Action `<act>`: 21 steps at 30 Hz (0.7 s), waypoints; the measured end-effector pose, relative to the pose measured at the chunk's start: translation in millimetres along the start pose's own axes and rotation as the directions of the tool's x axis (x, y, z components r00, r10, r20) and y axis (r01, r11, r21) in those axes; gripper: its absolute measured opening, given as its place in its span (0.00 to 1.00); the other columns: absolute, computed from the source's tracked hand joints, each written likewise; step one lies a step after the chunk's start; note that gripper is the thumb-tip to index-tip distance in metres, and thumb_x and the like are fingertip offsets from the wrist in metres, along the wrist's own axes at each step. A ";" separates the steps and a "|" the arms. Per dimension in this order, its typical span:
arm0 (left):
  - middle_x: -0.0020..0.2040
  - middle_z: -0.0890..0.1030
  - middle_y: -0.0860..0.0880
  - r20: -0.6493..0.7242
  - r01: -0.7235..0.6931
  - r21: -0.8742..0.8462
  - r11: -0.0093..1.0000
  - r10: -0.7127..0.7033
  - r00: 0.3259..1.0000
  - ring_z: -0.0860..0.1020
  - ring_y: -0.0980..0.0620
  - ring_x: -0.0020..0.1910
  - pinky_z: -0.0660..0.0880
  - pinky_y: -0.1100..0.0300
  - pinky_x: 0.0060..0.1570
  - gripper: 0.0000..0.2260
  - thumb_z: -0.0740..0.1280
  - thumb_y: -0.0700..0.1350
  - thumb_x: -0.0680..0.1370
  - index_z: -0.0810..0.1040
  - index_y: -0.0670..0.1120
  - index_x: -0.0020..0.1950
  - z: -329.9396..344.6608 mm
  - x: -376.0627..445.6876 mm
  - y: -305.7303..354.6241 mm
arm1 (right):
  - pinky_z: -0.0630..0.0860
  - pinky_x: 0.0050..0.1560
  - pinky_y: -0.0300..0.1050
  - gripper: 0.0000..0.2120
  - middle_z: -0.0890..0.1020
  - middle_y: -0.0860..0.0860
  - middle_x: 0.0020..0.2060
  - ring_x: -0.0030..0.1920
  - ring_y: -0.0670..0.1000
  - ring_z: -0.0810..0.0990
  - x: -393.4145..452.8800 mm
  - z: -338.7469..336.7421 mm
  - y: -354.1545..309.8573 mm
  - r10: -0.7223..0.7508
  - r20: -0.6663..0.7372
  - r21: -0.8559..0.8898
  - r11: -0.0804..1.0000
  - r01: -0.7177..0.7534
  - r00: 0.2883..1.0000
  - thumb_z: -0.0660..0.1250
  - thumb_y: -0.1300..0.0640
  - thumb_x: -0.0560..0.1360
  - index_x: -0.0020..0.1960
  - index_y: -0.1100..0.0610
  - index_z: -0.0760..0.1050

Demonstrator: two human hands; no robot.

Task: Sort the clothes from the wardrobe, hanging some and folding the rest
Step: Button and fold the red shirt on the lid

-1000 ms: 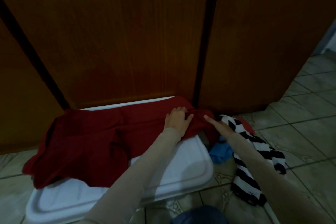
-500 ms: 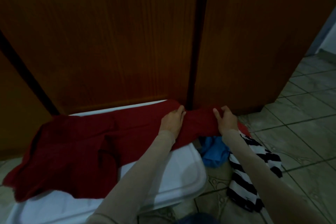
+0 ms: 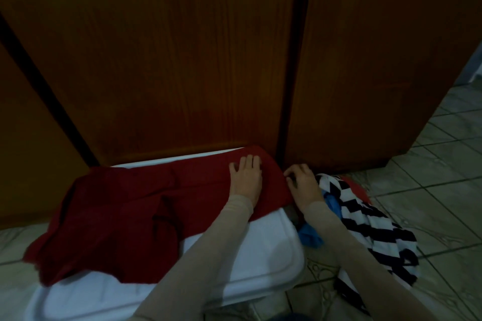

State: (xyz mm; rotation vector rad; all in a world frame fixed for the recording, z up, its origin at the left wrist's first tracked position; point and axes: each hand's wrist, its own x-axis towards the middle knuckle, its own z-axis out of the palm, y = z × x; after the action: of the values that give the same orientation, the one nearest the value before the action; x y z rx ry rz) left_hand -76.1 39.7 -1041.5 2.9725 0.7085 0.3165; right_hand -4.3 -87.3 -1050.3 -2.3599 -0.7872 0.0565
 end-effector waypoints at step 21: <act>0.48 0.77 0.51 0.407 0.280 -0.571 0.771 -0.030 0.913 0.75 0.58 0.48 0.69 0.75 0.48 0.19 0.79 0.48 0.64 0.75 0.53 0.50 -120.1 -156.6 -256.1 | 0.71 0.57 0.44 0.32 0.54 0.41 0.74 0.57 0.51 0.76 -51.6 73.2 -177.5 -0.599 0.550 -0.035 0.680 0.732 0.582 0.67 0.66 0.71 0.70 0.46 0.63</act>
State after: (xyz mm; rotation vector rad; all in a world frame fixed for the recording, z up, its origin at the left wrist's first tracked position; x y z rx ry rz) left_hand -350.9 199.5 -982.3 2.2248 0.6405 -0.0441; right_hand -156.6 34.6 -1011.7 -2.1126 -2.0388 0.2640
